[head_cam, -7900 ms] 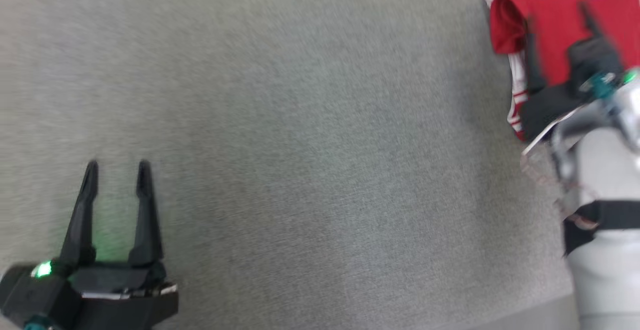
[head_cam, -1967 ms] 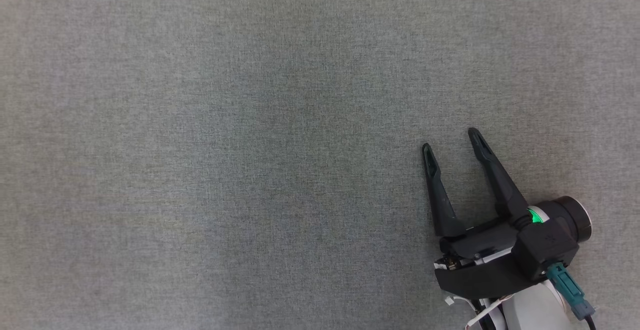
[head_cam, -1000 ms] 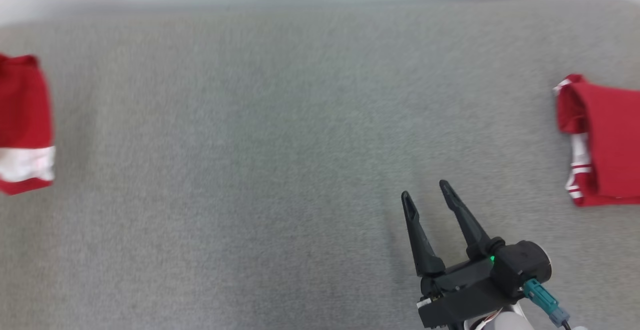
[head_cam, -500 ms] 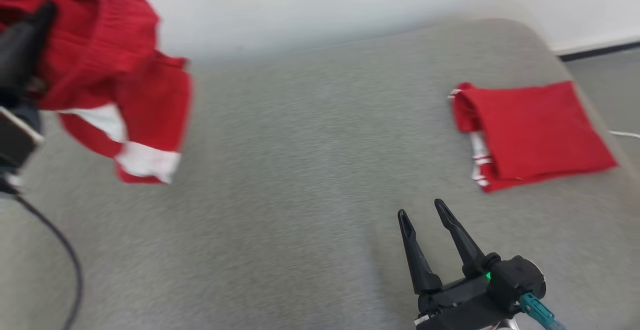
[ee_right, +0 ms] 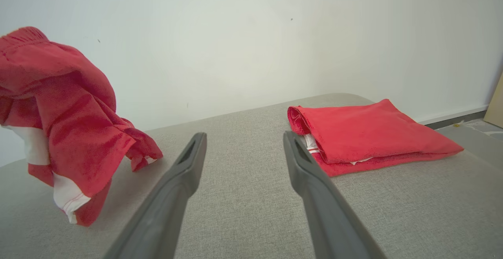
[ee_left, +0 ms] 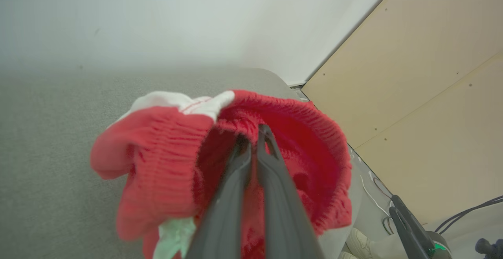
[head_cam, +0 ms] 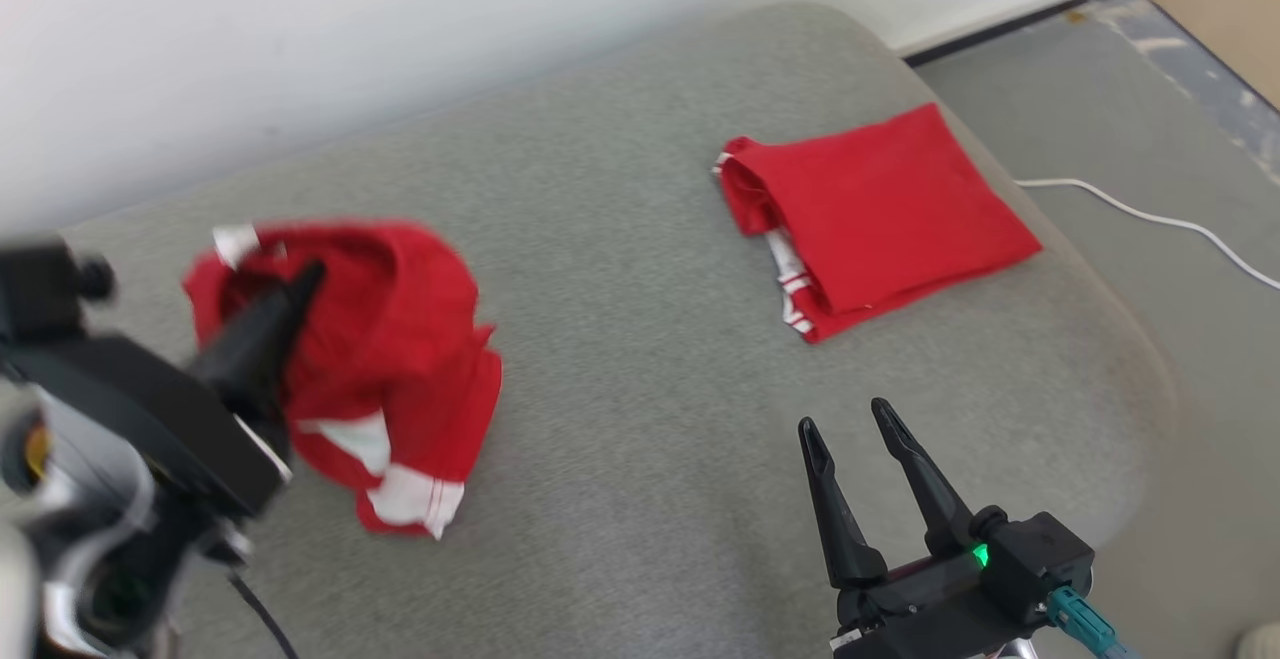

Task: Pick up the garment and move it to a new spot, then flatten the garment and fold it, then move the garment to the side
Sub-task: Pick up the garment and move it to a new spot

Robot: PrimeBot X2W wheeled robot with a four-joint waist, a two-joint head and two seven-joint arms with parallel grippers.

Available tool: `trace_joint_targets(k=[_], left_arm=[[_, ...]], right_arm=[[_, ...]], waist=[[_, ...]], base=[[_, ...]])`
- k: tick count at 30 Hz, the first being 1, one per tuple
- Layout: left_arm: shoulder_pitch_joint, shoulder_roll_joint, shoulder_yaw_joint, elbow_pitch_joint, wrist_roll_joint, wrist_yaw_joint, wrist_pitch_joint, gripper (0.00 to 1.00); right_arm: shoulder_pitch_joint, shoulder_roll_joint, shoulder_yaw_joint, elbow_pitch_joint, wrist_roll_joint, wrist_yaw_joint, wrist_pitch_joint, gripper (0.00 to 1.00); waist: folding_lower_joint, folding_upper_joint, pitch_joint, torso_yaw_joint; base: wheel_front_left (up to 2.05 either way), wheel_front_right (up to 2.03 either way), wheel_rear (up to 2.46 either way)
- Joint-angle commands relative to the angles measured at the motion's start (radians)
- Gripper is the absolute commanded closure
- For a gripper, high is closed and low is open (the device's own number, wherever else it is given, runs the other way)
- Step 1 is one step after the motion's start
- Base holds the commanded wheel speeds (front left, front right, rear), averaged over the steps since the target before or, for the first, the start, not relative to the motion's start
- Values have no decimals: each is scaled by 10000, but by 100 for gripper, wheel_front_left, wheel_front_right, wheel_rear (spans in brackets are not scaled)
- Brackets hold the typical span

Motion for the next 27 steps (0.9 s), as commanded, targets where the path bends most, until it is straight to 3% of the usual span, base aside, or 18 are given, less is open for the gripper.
trace_joint_targets(k=[1,6,10,12,14,18,27], left_arm=[[516,-217,-61,262,181,-114,-380,100],[1313,-957,-203,1233,89,-282,-1289,100],[1821,-1797,-126,2466,142,-562,-2678,100],[2065,-2321,35,3110,-22,-756,-3545,0],[2419,-2792,150,3853,-282,-1084,-4685,0],[2825,-3105,-114,4224,-734,-1480,-5850,0],[3898,-3110,-528,3246,-704,-1626,-8557,0]], right_arm=[[44,-13,-7,-29,33,-29,3,0],[46,-13,-36,-13,1,-29,3,0],[114,-13,-82,11,-23,-29,3,0],[198,-16,-144,61,-19,-29,3,0],[279,-14,-221,124,-127,-29,3,0],[391,-14,-360,182,-304,-29,3,0],[663,-18,-699,256,-645,-30,1,0]], waist=[[0,0,239,-521],[0,0,218,-575],[0,0,103,-479],[0,0,-5,-359],[0,0,-186,-129],[0,0,-474,346],[0,0,-1037,1613]], base=[[0,0,0],[0,0,0],[0,0,0],[0,0,0],[0,0,0],[0,0,0],[0,0,0]])
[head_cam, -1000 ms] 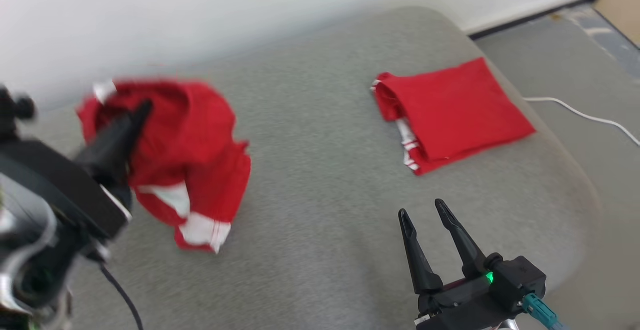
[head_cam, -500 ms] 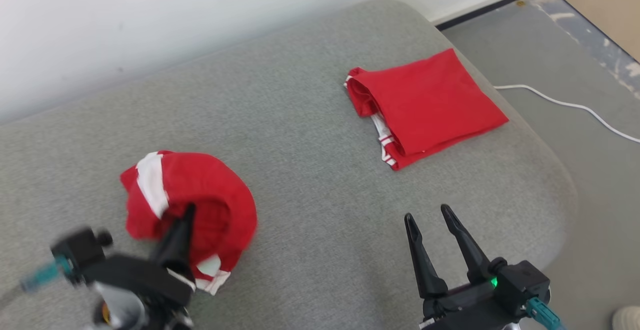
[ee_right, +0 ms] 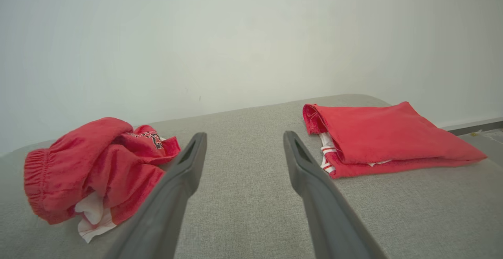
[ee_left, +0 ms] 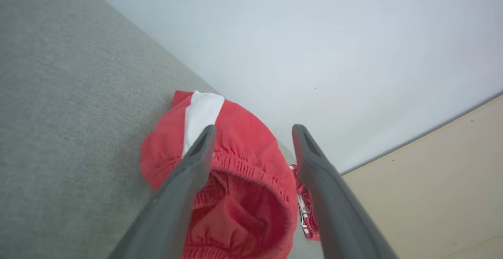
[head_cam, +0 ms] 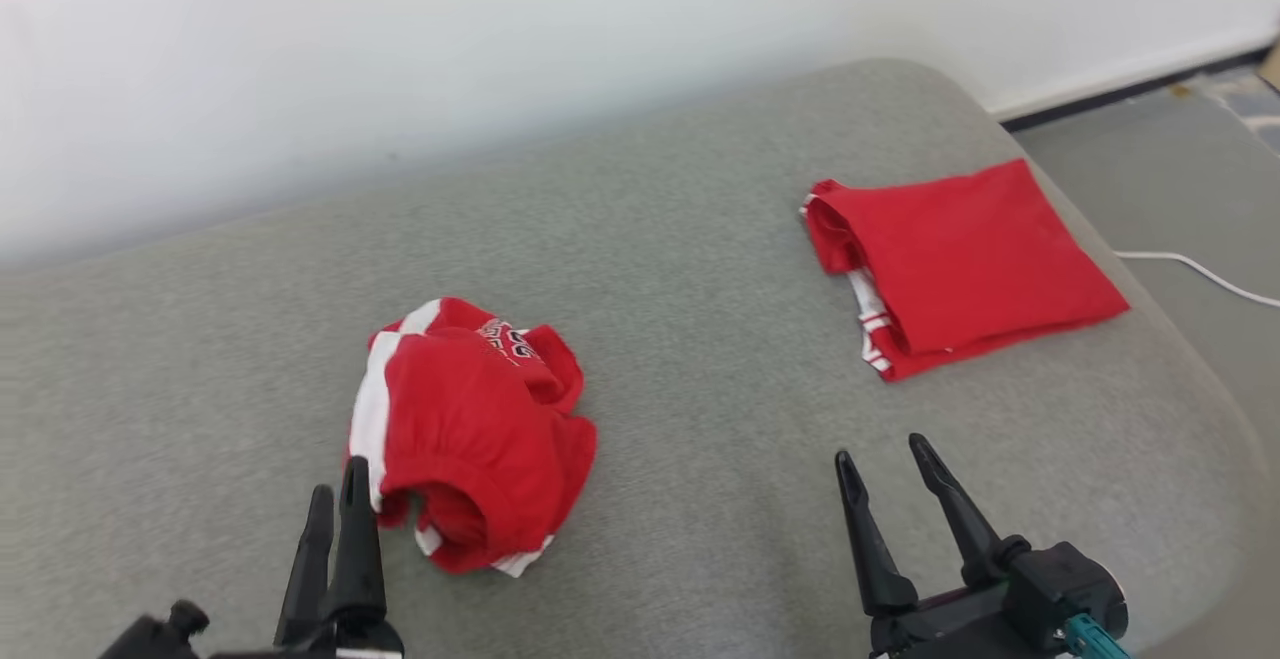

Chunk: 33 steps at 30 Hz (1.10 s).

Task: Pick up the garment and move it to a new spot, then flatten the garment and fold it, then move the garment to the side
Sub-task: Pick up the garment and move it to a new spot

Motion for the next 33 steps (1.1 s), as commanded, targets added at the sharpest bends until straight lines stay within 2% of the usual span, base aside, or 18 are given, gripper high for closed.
trace_joint_targets(k=[1,5,9,16,21,28,33], left_arm=[[284,119,-46,-139,186,-29,-227,0],[873,388,7,-386,758,-26,-751,0],[1314,621,358,-380,1821,-27,-912,0],[1710,189,1764,-726,4035,-27,-921,0],[1955,55,2092,-622,5520,-28,-923,0],[2259,48,2193,-300,6632,-28,-923,0],[2413,25,2222,-58,6850,-27,-924,0]], right_arm=[[136,-27,-88,-3,-83,-30,4,0],[180,-24,-441,-13,-263,-30,3,0],[224,-22,-763,-58,-394,-30,3,0],[224,-24,-1311,127,-622,-30,3,0],[252,-24,-1404,492,-687,-30,3,0],[372,-22,-1391,929,-683,-30,3,0],[558,-22,-1382,1243,-806,-30,3,0]], waist=[[0,0,-387,678],[0,0,-468,1120],[0,0,-442,1433],[0,0,-314,1727],[0,0,-316,1812],[0,0,-401,1856],[0,0,-508,1904]], base=[[0,0,0],[0,0,0],[0,0,0],[0,0,0],[0,0,0],[0,0,0],[0,0,0]])
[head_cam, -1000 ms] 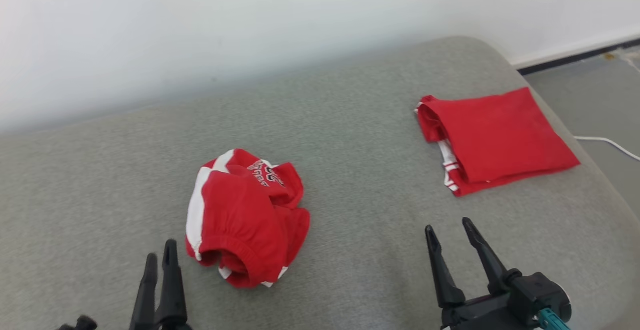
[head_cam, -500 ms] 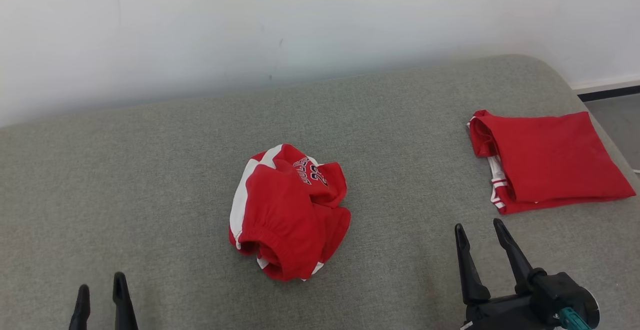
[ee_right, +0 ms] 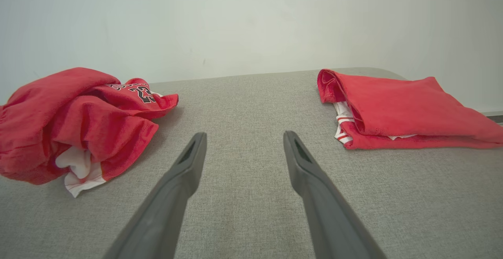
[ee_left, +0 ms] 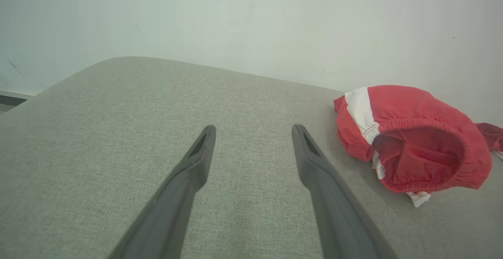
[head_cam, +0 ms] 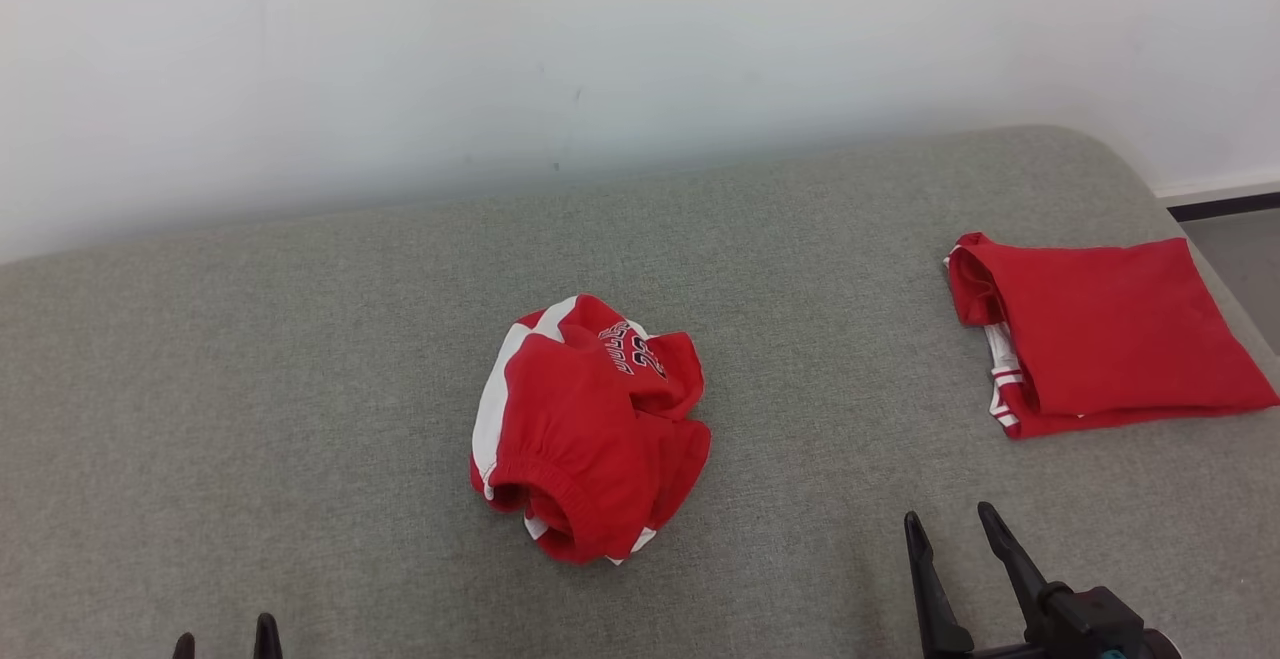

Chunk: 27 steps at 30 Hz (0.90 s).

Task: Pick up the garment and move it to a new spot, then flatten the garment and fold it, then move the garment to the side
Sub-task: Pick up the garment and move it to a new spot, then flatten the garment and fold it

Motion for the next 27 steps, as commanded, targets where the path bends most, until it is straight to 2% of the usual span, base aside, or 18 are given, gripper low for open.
trace_joint_targets(k=[1,15,27], left_arm=[[126,-28,17,53,27,-14,-26,0],[148,369,-387,163,-229,-3,-27,0],[24,469,-465,235,-307,-4,-27,0]], right_arm=[[87,-20,-8,49,-73,-30,3,0],[52,-18,713,-25,-91,-30,3,0],[143,-20,756,-302,-206,-30,3,0]], waist=[[0,0,-21,19],[0,0,-40,68],[0,0,-6,120]], base=[[0,0,0],[0,0,0],[0,0,0]])
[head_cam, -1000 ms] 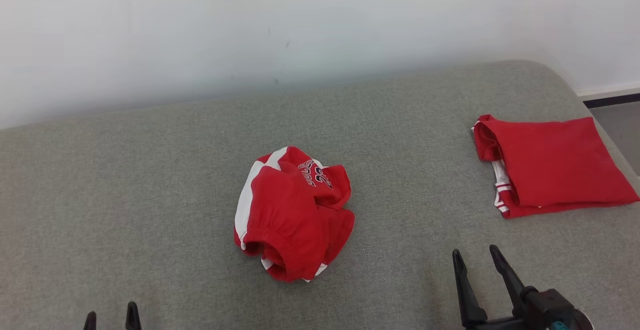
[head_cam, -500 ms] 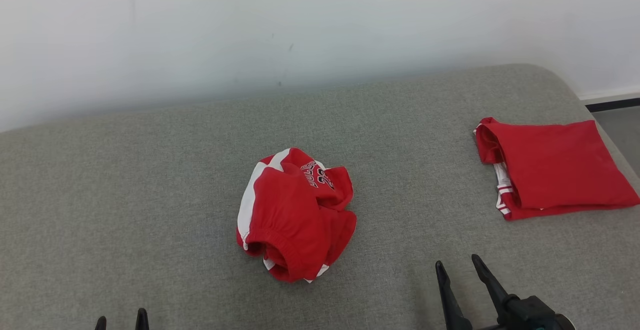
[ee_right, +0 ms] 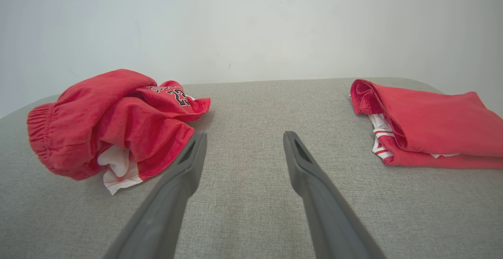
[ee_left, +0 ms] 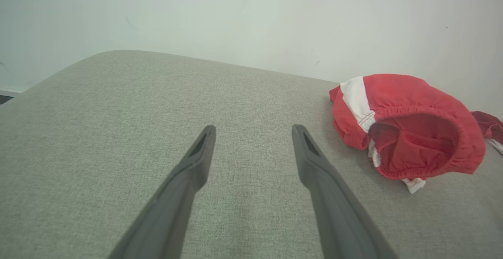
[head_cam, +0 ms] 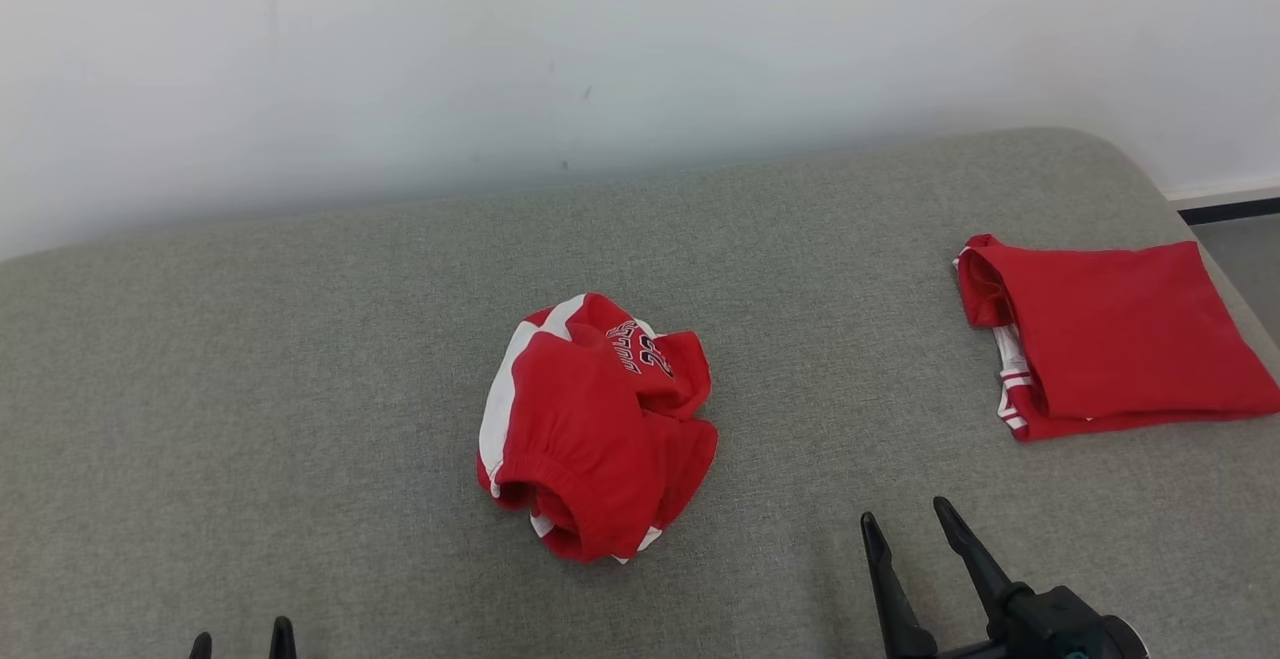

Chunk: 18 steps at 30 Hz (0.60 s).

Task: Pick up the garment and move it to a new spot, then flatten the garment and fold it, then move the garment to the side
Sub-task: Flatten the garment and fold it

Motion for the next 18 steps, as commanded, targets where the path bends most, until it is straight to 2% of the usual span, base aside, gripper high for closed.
trace_joint_targets(k=[1,5,7,12,14,18], left_arm=[[-42,40,-65,10,-49,10,-29,0],[-122,108,-598,82,-337,10,-28,0],[-306,320,-1314,167,-701,11,-29,0],[-1067,1132,-4112,715,-2092,11,40,0],[-1517,1350,-4860,908,-2521,11,46,0],[-2655,1469,-5863,1739,-2691,10,296,0]], right_arm=[[83,-22,-13,-51,-119,-30,3,0],[121,-22,-57,-74,-128,-30,3,0],[152,-23,-113,-88,-140,-30,3,0],[169,-20,-155,-62,-134,-30,3,0],[149,-22,-153,-61,-120,-30,1,0],[133,-20,-78,-56,-84,-30,3,0]], waist=[[0,0,0,2],[0,0,-18,19],[0,0,-37,57],[0,0,-104,98],[0,0,-110,90],[0,0,-60,-28]], base=[[0,0,0],[0,0,0],[0,0,0],[0,0,0],[0,0,0],[0,0,0]])
